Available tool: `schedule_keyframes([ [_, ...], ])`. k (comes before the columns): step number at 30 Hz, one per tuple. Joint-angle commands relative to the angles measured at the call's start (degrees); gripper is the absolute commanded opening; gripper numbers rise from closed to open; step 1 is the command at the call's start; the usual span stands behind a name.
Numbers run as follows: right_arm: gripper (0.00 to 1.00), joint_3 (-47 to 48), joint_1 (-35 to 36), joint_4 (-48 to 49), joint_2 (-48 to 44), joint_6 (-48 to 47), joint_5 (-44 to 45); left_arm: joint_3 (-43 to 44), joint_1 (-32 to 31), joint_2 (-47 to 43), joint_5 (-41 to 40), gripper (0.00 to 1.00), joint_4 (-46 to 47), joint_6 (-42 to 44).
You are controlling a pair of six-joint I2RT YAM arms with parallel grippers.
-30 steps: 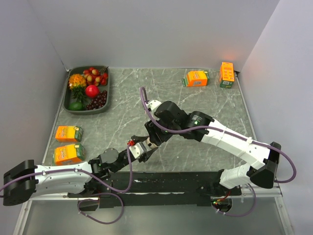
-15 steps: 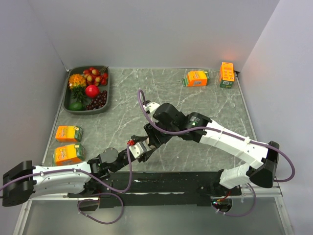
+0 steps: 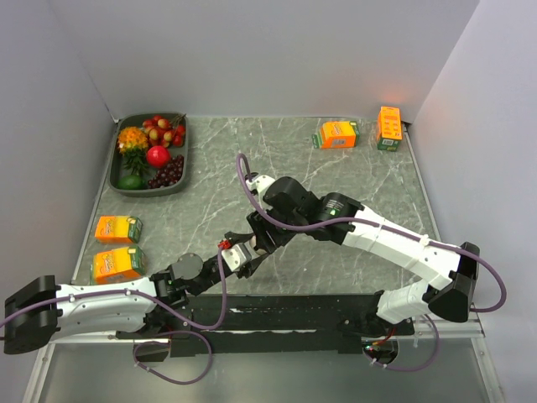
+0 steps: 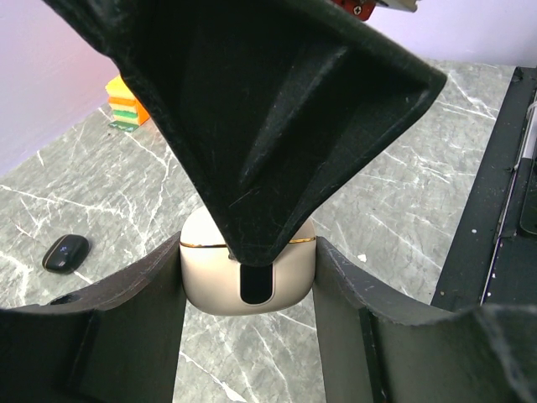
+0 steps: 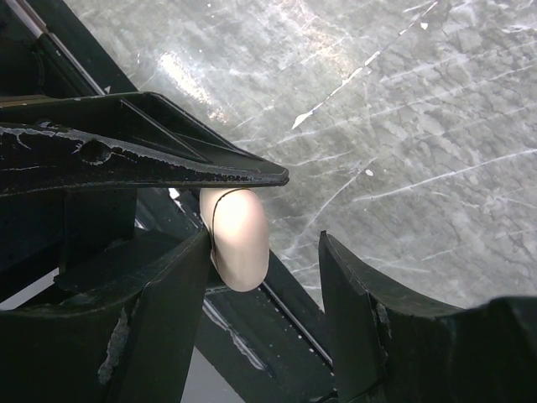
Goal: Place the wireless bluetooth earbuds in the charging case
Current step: Open the charging case.
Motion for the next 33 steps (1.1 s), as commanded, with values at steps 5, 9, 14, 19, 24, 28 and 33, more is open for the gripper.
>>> schedule_keyframes([
  [5,0.62,0.3,-0.9,0.4,-3.5,0.6,0.9,0.8,-0.2,-0.8,-0.6,0.01,2.6,-0.7],
  [9,0.62,0.2,-1.1,0.9,-3.5,0.8,0.2,0.4,-0.2,-0.7,-0.6,0.01,2.8,-1.0],
  [14,0.62,-0.6,-1.7,1.4,-3.6,1.0,-0.2,0.5,-0.3,-0.8,-0.6,0.01,2.6,-0.9],
  [19,0.61,-1.7,-2.3,1.5,-3.4,0.9,-0.5,0.8,-0.3,-1.3,-0.6,0.01,2.3,-0.8],
  [24,0.61,-3.0,-4.2,1.6,-4.3,1.4,-0.2,1.0,-0.3,-2.2,-0.9,0.01,1.7,-0.5],
  [28,0.61,-3.4,-5.5,1.5,-5.6,1.4,0.1,0.7,-0.2,-2.7,-0.8,0.01,1.3,-0.6],
  [33,0.61,-3.4,-6.3,1.0,-6.0,1.0,0.0,0.7,-0.2,-3.0,-1.0,0.01,1.1,-0.7],
])
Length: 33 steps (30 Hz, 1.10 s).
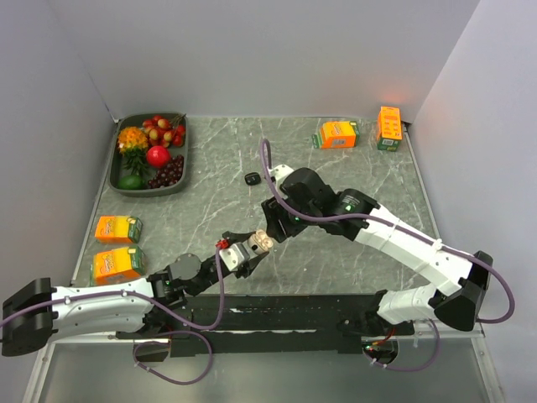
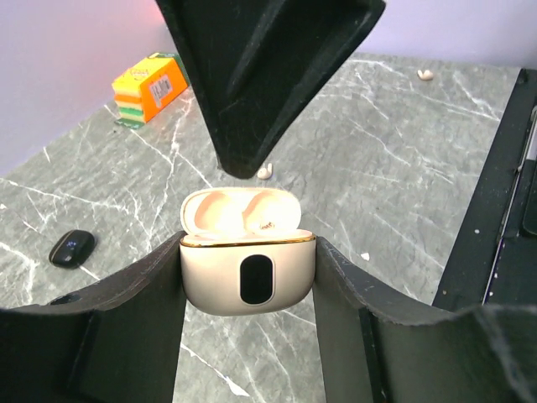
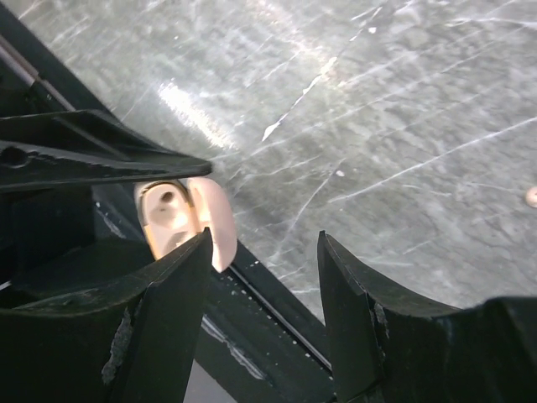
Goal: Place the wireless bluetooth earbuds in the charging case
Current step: Open the charging case, then adjust the charging case.
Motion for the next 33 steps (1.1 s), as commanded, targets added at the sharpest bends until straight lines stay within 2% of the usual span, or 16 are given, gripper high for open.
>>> schedule_keyframes([
  [1,0.61,-0.4,-0.6,-0.7,-2.2,-0.6,1.2,0.6,-0.3,-1.2,-0.4,0.01,3.1,-0.4],
  [5,0.61,-0.5,-1.2,0.0,-3.4,0.0,-0.6,0.7,-0.2,-1.4,-0.3,0.01,3.0,-0.4],
  [9,0.63,-1.0,-3.5,4.7,-5.7,2.9,-8.3,0.7,-0.3,-1.3,-0.5,0.01,3.4,-0.2],
  [13,0.63,-3.3,-7.6,9.1,-6.9,6.6,-20.6,1.0,-0.2,-0.7,-0.5,0.01,4.4,0.1],
  [20,0.62,-8.2,-9.9,16.5,-6.0,11.0,-31.8,1.3,-0.3,-0.8,-0.2,0.01,6.4,0.1],
  [33,0.57,-10.0,-10.5,19.0,-3.9,12.1,-32.6,2.1,-0.2,-1.1,0.4,0.01,6.7,-0.4],
])
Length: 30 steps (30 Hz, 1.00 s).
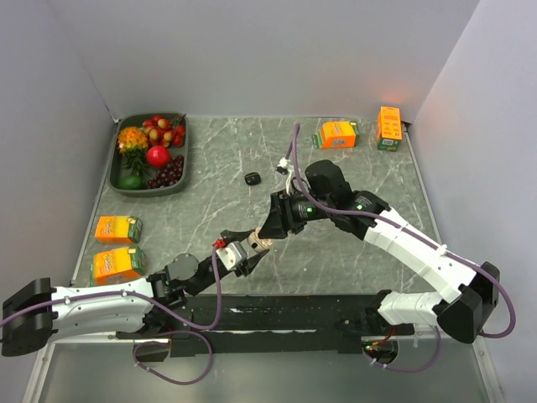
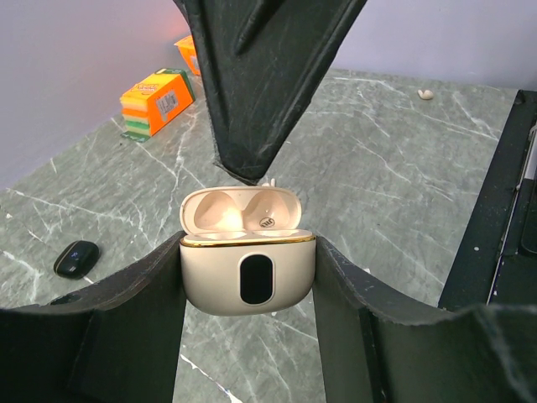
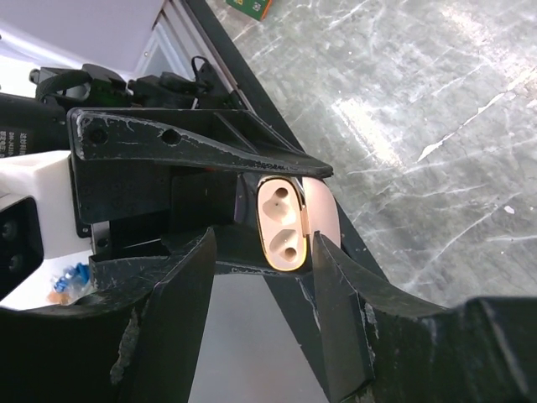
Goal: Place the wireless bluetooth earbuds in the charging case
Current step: Adjust the charging case.
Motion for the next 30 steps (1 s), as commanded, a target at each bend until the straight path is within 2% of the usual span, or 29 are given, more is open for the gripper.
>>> schedule_keyframes([
  [1,0.57,-0.9,-0.5,3.3,0.6,0.4,-0.8,2.2,-0.2,-0.9,0.6,0.01,4.2,-0.6],
  [14,0.59,-1.5,-1.0,1.0,0.9,-1.8,3.8,2.6,-0.4,-2.0,0.6,0.01,3.6,-0.7],
  [19,0.56,-2.3,-1.0,2.1,1.4,-1.3,2.6,3.1,-0.4,-2.2,0.9,0.01,3.8,-1.0],
  [22,0.45,-2.7,-1.0,3.2,1.3,-1.1,1.8,3.3,-0.6,-2.2,1.1,0.01,3.7,-1.0],
  [29,0.28,-3.5,-1.1,4.9,1.1,-0.7,-0.8,3.1,-0.8,-2.4,1.3,0.01,4.2,-1.8],
  [30,0.21,-3.6,-1.1,5.2,1.1,-0.8,-1.2,3.0,-0.8,-2.5,1.3,0.01,4.4,-1.9],
])
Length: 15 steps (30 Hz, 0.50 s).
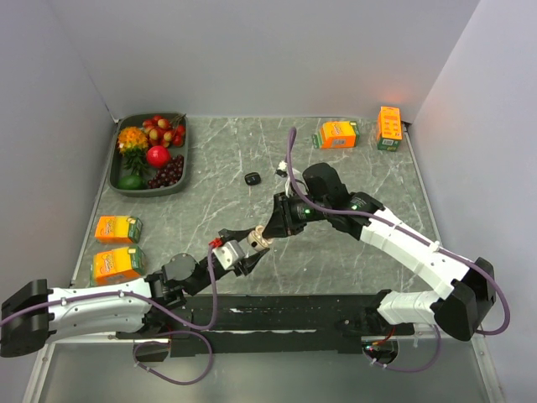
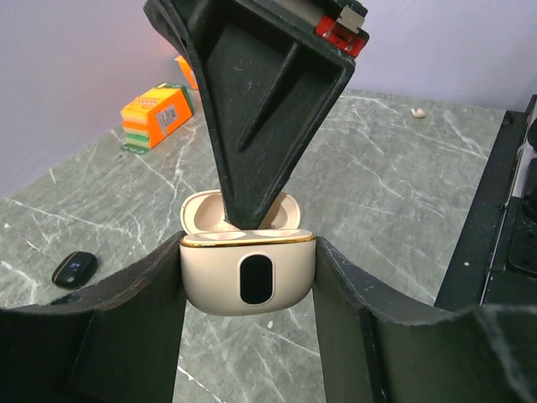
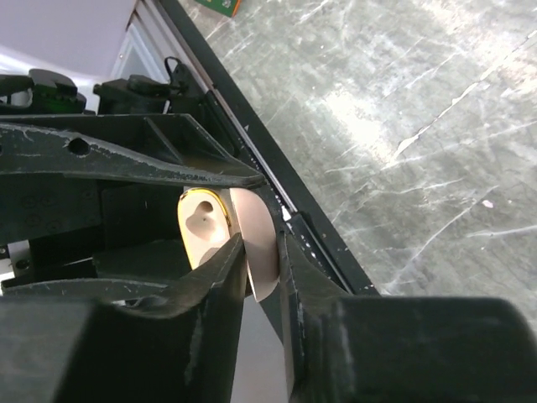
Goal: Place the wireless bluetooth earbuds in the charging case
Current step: Adjust the charging case.
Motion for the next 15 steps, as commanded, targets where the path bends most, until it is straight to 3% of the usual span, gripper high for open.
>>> schedule_keyframes([
  [1,0.17,-0.6,-0.2,3.1,-0.1,0.0,-2.6,2.3,-0.5,-1.4,1.4,0.01,4.5,-1.6],
  [5,0.00,-0.6,-0.4,2.7,-0.5,-0.4,-2.6,2.3,-0.5,-1.6,2.1,0.01,4.4,-1.7],
  [6,0.00,-0.6,-0.7,2.6,-0.6,-0.5,-2.6,2.4,-0.6,-1.7,1.6,0.03,4.1,-1.7],
  [9,0.00,-0.6,-1.3,1.7,-1.9,-1.6,-2.2,2.9,-0.6,-2.5,0.6,0.45,2.3,-2.4],
  [11,0.00,0.5,-1.2,0.4,-2.6,-3.3,-1.2,2.5,-0.5,-3.2,-0.6,0.96,2.1,-3.1],
  [15,0.00,3.3,-1.3,-4.9,-3.6,-7.1,1.8,2.3,-0.5,-5.5,-2.4,0.96,0.1,-3.8],
])
